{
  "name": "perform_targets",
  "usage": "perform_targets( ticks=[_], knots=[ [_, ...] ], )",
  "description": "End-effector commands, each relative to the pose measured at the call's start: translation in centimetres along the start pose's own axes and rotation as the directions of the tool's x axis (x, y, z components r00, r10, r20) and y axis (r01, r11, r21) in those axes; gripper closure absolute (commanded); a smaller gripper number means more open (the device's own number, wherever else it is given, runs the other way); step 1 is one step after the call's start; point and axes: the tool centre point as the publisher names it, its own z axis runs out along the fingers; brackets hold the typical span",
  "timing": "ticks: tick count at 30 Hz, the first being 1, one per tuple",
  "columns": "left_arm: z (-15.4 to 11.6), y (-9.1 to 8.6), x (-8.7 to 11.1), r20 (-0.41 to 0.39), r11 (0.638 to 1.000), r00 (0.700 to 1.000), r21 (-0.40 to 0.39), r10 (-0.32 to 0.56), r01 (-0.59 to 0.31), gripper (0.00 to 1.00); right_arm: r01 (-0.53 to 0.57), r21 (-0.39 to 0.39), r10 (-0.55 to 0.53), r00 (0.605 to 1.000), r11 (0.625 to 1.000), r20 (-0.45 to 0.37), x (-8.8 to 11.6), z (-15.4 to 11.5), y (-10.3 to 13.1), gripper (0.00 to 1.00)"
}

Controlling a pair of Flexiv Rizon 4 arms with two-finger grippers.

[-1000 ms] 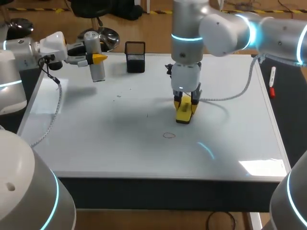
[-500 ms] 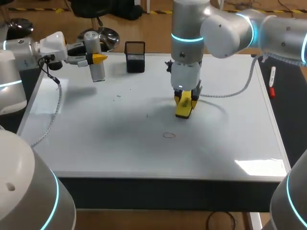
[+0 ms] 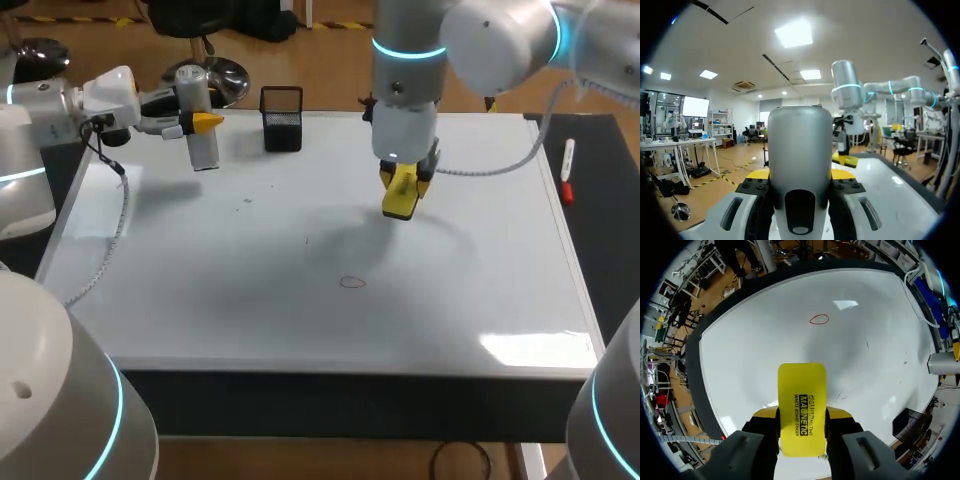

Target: Pick up the inspection probe, press it on each red-marked spot on the whiteboard one by one, put down the probe, pick up the eraser, and wipe off all the red marks.

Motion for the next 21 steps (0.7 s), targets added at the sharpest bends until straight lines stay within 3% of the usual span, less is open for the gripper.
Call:
perform_targets(
  ticks=[1, 6, 11, 21],
  knots=[
    [0.0, -0.1, 0.2, 0.005, 1.0, 1.0, -0.001, 0.002, -0.002, 1.0, -0.005, -0.019, 0.005, 1.0, 1.0, 0.012, 0.2, 0.4, -1.2, 1.0],
    [0.0, -0.1, 0.2, 0.005, 1.0, 1.0, -0.001, 0.002, -0.002, 1.0, -0.013, -0.032, 0.014, 0.999, 0.999, 0.043, 0.3, -0.1, -3.4, 1.0],
    [0.0, -0.1, 0.2, 0.005, 1.0, 1.0, -0.001, 0.002, -0.002, 1.0, -0.048, -0.043, 0.047, 0.999, 0.998, -0.004, 0.6, 0.1, -7.0, 1.0],
    [0.0, -0.1, 0.2, 0.005, 1.0, 1.0, -0.001, 0.002, -0.002, 1.0, -0.121, -0.075, 0.121, 0.993, 0.99, -0.007, 0.7, -0.5, -14.2, 1.0]
  ],
)
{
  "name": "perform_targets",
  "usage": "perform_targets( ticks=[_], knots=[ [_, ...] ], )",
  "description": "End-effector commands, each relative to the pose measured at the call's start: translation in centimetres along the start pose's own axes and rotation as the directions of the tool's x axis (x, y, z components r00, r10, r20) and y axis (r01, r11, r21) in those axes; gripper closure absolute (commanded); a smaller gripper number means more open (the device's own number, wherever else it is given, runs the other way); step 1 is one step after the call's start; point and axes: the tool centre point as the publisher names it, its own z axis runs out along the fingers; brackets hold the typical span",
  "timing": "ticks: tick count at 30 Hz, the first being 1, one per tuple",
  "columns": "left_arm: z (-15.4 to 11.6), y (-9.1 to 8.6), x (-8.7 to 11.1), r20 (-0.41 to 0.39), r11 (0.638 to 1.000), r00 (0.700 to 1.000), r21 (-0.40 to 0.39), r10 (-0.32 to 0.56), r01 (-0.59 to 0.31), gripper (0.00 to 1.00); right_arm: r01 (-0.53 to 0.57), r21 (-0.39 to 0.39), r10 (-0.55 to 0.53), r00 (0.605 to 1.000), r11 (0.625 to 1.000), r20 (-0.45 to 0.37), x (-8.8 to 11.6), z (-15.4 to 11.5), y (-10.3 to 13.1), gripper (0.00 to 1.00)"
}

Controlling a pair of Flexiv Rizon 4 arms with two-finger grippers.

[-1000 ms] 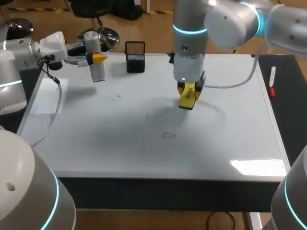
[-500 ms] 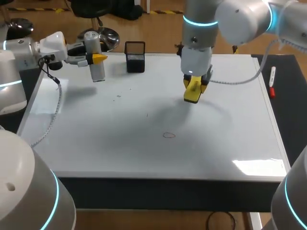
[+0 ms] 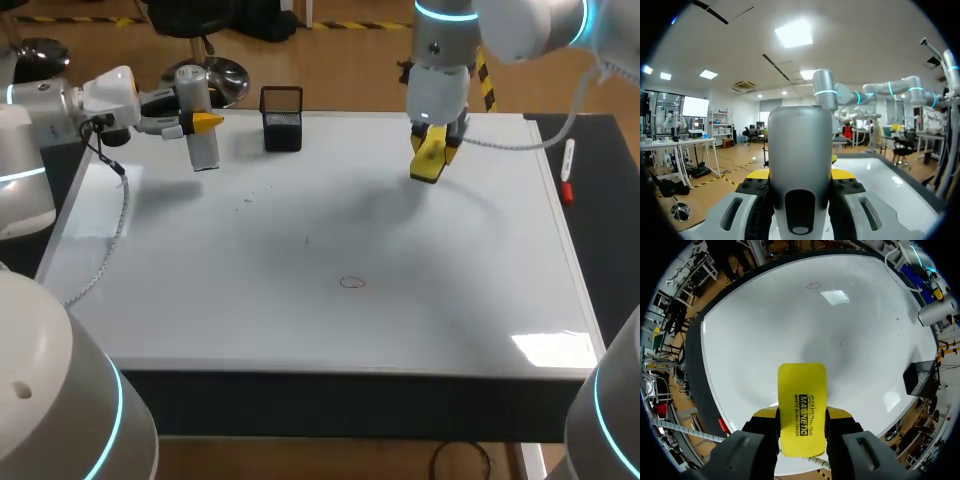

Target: Pick up the inspection probe, press it on each red-marked spot on the whiteboard one by one, put down the probe, pick up the eraser, and wipe off all the red marks.

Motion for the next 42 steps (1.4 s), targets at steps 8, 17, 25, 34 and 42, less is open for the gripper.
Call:
perform_targets(
  ticks=[8, 17, 25, 34, 42],
  knots=[
    [0.0, -0.1, 0.2, 0.005, 1.0, 1.0, -0.001, 0.002, -0.002, 1.0, -0.124, -0.039, 0.121, 0.991, 0.992, -0.053, -0.8, 0.1, -8.0, 1.0],
    [0.0, -0.1, 0.2, 0.005, 1.0, 1.0, -0.001, 0.002, -0.002, 1.0, -0.187, -0.035, 0.185, 0.982, 0.982, -0.046, -0.3, 0.8, -10.2, 1.0],
    [0.0, -0.1, 0.2, 0.005, 1.0, 1.0, -0.001, 0.002, -0.002, 1.0, -0.219, -0.01, 0.218, 0.976, 0.976, -0.023, 0.3, 0.9, -10.3, 1.0],
    [0.0, -0.1, 0.2, 0.005, 1.0, 1.0, -0.001, 0.002, -0.002, 1.0, -0.219, -0.01, 0.218, 0.976, 0.976, -0.023, 0.3, 0.9, -10.3, 1.0],
    [0.0, -0.1, 0.2, 0.005, 1.0, 1.0, -0.001, 0.002, -0.002, 1.0, -0.219, -0.01, 0.218, 0.976, 0.976, -0.023, 0.3, 0.9, -10.3, 1.0]
  ],
)
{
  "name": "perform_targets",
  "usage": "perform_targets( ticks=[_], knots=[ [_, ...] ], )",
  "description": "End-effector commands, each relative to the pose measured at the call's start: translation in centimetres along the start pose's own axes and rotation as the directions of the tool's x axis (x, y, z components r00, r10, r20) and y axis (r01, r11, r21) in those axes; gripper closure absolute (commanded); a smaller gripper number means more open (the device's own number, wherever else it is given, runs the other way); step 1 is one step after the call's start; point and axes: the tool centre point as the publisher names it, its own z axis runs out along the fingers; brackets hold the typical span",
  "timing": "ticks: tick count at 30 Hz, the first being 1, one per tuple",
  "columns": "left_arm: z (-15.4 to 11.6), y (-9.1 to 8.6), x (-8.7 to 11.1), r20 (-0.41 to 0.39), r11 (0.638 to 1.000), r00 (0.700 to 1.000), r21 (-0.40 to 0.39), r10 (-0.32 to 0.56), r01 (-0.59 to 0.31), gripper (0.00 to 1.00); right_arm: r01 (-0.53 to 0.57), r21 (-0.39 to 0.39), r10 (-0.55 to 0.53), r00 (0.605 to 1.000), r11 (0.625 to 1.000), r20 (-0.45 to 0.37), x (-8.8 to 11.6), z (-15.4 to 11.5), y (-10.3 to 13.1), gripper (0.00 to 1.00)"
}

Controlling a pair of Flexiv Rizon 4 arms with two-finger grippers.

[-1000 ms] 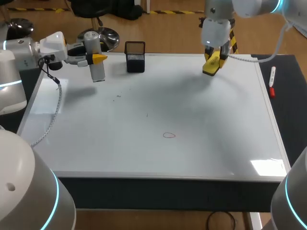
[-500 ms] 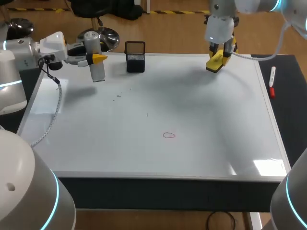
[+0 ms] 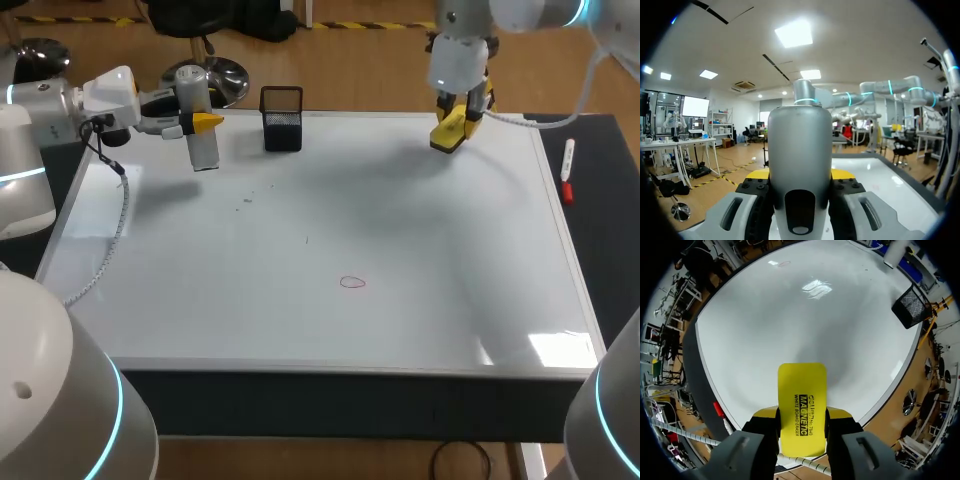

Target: Pick up the inspection probe, press it on each red-marked spot on the whiteboard one by one, put down the probe, pick up the eraser, and wipe off all the red marks.

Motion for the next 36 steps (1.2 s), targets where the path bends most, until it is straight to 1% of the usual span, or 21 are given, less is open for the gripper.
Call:
perform_targets(
  ticks=[1, 11, 19, 20, 22, 23, 24, 26, 27, 29, 31, 32, 34, 36],
  knots=[
    [0.0, -0.1, 0.2, 0.005, 1.0, 1.0, -0.001, 0.002, -0.002, 1.0, 0.001, 0.003, -0.001, 1.0, 1.0, -0.002, 0.1, -0.2, 0.0, 1.0],
    [0.0, -0.1, 0.2, 0.005, 1.0, 1.0, -0.001, 0.002, -0.002, 1.0, 0.001, 0.003, -0.001, 1.0, 1.0, -0.002, 0.1, -0.2, 0.0, 1.0],
    [0.9, -1.7, 2.9, -0.052, 0.997, 0.996, 0.029, 0.075, -0.073, 1.0, 0.001, 0.003, -0.001, 1.0, 1.0, -0.002, 0.1, -0.2, 0.0, 1.0],
    [1.1, -1.9, 3.4, -0.058, 0.996, 0.995, 0.03, 0.081, -0.079, 1.0, 0.001, 0.003, -0.001, 1.0, 1.0, -0.002, 0.1, -0.2, 0.0, 1.0],
    [1.7, -2.7, 5.1, -0.084, 0.994, 0.992, 0.053, 0.097, -0.093, 1.0, 0.001, 0.003, -0.001, 1.0, 1.0, -0.002, 0.1, -0.2, 0.0, 1.0],
    [1.9, -2.9, 5.6, -0.093, 0.994, 0.99, 0.049, 0.104, -0.1, 1.0, 0.001, 0.003, -0.001, 1.0, 1.0, -0.002, 0.1, -0.2, 0.0, 1.0],
    [2.4, -3.2, 6.6, -0.119, 0.993, 0.987, 0.054, 0.108, -0.103, 1.0, 0.001, 0.003, -0.001, 1.0, 1.0, -0.002, 0.1, -0.2, 0.0, 1.0],
    [2.9, -3.4, 7.4, -0.144, 0.994, 0.984, 0.065, 0.1, -0.091, 1.0, 0.001, 0.003, -0.001, 1.0, 1.0, -0.002, 0.1, -0.2, 0.0, 1.0],
    [3.3, -3.7, 8.5, -0.164, 0.992, 0.979, 0.066, 0.119, -0.11, 1.0, 0.001, 0.003, -0.001, 1.0, 1.0, -0.002, 0.1, -0.2, 0.0, 1.0],
    [3.8, -4.1, 9.9, -0.187, 0.991, 0.974, 0.077, 0.124, -0.112, 1.0, 0.001, 0.003, -0.001, 1.0, 1.0, -0.002, 0.1, -0.2, 0.0, 1.0],
    [4.2, -4.3, 11.2, -0.208, 0.99, 0.969, 0.084, 0.132, -0.117, 1.0, 0.001, 0.003, -0.001, 1.0, 1.0, -0.002, 0.1, -0.2, 0.0, 1.0],
    [4.5, -4.5, 12.2, -0.219, 0.989, 0.967, 0.093, 0.132, -0.114, 1.0, 0.001, 0.003, -0.001, 1.0, 1.0, -0.002, 0.1, -0.2, 0.0, 1.0],
    [5.3, -4.5, 13.7, -0.262, 0.99, 0.957, 0.089, 0.127, -0.107, 1.0, 0.001, 0.003, -0.001, 1.0, 1.0, -0.002, 0.1, -0.2, 0.0, 1.0],
    [6.0, -4.5, 15.2, -0.29, 0.99, 0.949, 0.104, 0.125, -0.099, 1.0, 0.001, 0.003, -0.001, 1.0, 1.0, -0.002, 0.1, -0.2, 0.0, 1.0]
  ],
)
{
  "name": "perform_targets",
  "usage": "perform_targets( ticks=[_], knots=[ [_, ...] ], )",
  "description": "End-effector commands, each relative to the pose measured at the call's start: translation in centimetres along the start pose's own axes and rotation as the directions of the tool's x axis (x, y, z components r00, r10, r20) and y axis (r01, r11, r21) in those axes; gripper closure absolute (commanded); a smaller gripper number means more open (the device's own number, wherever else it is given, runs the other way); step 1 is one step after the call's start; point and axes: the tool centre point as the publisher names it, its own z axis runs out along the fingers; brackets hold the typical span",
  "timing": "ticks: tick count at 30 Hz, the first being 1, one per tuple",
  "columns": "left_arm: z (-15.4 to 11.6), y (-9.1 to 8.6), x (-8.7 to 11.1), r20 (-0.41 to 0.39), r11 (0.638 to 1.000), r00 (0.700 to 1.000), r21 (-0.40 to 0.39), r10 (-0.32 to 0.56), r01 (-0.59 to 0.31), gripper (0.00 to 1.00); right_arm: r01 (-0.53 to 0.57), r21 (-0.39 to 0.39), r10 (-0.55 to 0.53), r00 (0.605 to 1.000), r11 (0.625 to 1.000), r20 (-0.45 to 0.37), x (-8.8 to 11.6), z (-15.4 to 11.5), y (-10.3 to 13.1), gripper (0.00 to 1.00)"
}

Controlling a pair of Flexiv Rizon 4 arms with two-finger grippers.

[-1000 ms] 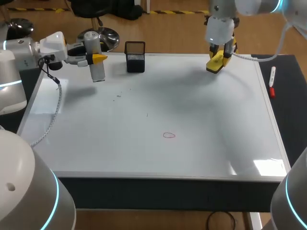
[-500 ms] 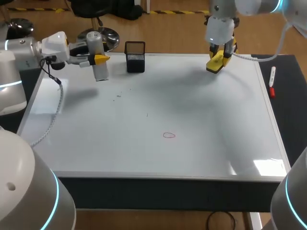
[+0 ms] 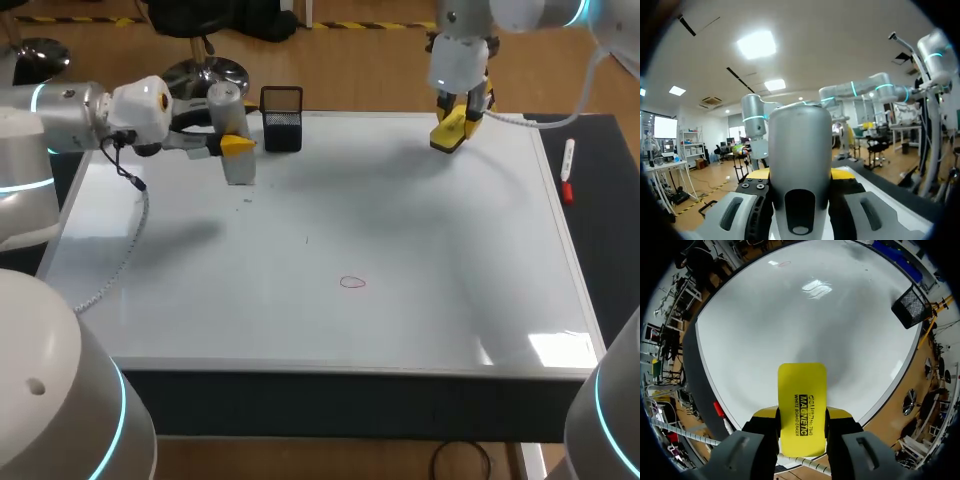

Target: Pick up the inspection probe, press it on each red-marked spot on the whiteboard one by one, put down the probe, pick up the eraser, and wipe off all the red marks.

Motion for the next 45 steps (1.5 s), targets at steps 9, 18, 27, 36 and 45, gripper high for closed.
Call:
perform_targets(
  ticks=[9, 18, 27, 36, 45],
  knots=[
    [5.7, -0.8, 6.5, -0.144, 0.996, 0.987, 0.043, -0.065, 0.072, 1.0, 0.001, 0.003, -0.001, 1.0, 1.0, -0.002, 0.1, -0.2, 0.0, 1.0],
    [9.2, 0.2, 9.8, -0.248, 0.994, 0.964, 0.022, -0.094, 0.103, 1.0, 0.001, 0.003, -0.001, 1.0, 1.0, -0.002, 0.1, -0.2, 0.0, 1.0],
    [13.7, 1.9, 11.8, -0.346, 0.988, 0.929, 0.026, -0.132, 0.15, 1.0, 0.001, 0.003, -0.001, 1.0, 1.0, -0.002, 0.1, -0.2, 0.0, 1.0],
    [16.5, 4.2, 13.1, -0.404, 0.98, 0.897, 0.014, -0.177, 0.2, 1.0, 0.001, 0.003, -0.001, 1.0, 1.0, -0.002, 0.1, -0.2, 0.0, 1.0],
    [17.5, 6.7, 12.8, -0.405, 0.973, 0.889, -0.004, -0.213, 0.231, 1.0, 0.001, 0.003, -0.001, 1.0, 1.0, -0.002, 0.1, -0.2, 0.0, 1.0]
  ],
)
